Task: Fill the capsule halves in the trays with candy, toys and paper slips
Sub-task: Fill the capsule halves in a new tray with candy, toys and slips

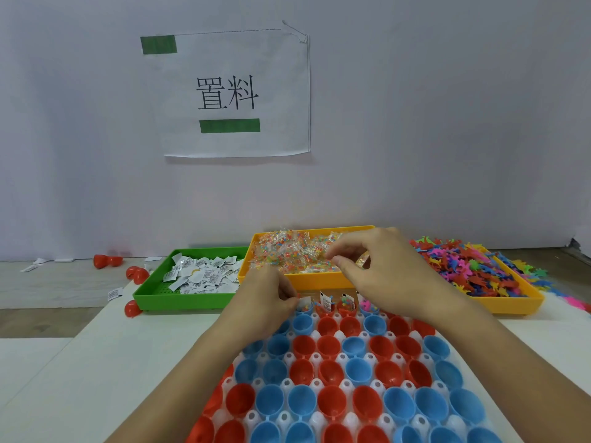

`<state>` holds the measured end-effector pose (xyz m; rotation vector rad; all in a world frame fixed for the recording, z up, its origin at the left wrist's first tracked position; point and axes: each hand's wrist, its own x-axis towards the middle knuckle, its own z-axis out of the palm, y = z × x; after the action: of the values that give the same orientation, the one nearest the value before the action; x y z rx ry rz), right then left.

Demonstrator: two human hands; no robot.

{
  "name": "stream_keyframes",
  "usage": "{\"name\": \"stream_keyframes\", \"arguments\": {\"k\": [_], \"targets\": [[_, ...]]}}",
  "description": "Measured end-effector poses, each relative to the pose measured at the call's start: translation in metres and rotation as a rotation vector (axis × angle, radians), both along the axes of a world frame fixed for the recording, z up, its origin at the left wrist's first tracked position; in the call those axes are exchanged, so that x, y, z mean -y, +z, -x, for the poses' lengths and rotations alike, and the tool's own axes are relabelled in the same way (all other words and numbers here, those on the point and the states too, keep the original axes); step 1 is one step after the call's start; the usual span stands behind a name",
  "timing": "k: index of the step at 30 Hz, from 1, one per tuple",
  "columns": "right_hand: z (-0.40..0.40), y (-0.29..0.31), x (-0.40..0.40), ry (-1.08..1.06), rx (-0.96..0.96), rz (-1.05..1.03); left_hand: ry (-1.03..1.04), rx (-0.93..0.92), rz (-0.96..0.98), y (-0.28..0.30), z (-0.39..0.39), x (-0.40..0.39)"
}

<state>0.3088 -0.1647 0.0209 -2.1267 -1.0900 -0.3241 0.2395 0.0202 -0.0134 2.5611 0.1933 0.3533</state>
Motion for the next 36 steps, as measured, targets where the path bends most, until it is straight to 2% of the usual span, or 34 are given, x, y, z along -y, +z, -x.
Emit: {"name": "stream_keyframes", "arguments": {"k": [7,13,21,26,36], "targets": [[-0.011,0.000,0.008,-0.044,-0.042,-0.041,-0.016,0.004,-0.027,0.006,0.001,-0.004],[-0.054,-0.009,0.044,-0.312,-0.060,-0.057,-0.018,0.070,-0.025,0.014,0.004,-0.006],[-0.096,-0.031,0.099,-0.673,-0.205,0.207,-0.063,0.014,-0.053,0.009,0.004,-0.002],[-0.098,-0.036,0.107,-0.703,-0.262,0.331,-0.068,0.011,-0.064,0.008,0.004,-0.002],[-0.102,-0.036,0.111,-0.727,-0.256,0.202,-0.068,0.106,-0.057,0.018,0.007,-0.005]]}}
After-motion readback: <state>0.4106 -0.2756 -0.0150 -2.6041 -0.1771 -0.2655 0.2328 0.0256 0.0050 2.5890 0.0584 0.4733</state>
